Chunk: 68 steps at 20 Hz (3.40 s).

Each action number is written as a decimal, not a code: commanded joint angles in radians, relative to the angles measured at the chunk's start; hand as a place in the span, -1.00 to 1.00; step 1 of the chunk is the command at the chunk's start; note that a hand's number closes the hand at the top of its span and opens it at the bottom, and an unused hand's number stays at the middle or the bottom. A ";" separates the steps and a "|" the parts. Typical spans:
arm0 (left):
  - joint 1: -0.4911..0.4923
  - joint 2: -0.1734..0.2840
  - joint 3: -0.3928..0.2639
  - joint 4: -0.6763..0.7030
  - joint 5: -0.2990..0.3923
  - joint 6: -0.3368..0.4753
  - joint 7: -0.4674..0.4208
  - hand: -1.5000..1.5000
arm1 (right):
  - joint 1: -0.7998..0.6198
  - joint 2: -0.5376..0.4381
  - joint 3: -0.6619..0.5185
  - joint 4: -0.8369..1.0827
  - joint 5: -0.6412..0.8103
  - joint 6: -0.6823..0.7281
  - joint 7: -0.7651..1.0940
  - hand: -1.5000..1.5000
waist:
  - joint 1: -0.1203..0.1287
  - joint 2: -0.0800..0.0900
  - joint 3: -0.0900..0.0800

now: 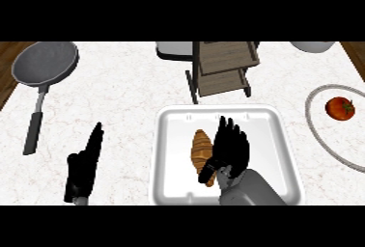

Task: Pick the croissant from the tray and place it in the tiered basket

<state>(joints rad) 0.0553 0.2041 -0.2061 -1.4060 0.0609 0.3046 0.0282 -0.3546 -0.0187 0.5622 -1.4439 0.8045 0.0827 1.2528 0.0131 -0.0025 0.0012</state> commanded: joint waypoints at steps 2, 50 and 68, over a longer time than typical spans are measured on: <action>-0.019 -0.030 0.002 0.060 -0.007 0.009 -0.019 0.00 | -0.019 0.018 0.017 0.050 -0.045 -0.028 0.235 -1.00 | -0.004 0.004 -0.003; 0.092 -0.002 0.055 0.006 -0.013 -0.005 0.009 0.00 | -0.590 0.018 -0.435 -0.099 0.578 -0.018 0.234 1.00 | -0.078 -0.066 -0.015; 0.012 -0.018 0.024 0.024 -0.029 -0.031 0.019 0.00 | -1.138 0.018 -0.730 0.100 0.891 0.353 0.234 1.00 | 0.001 -0.017 -0.009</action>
<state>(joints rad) 0.0814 0.1872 -0.1790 -1.4066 0.0316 0.2806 0.0274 -1.3583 -0.0048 -0.1059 -1.4036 1.6431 0.2527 1.2305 0.0038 -0.0296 -0.0071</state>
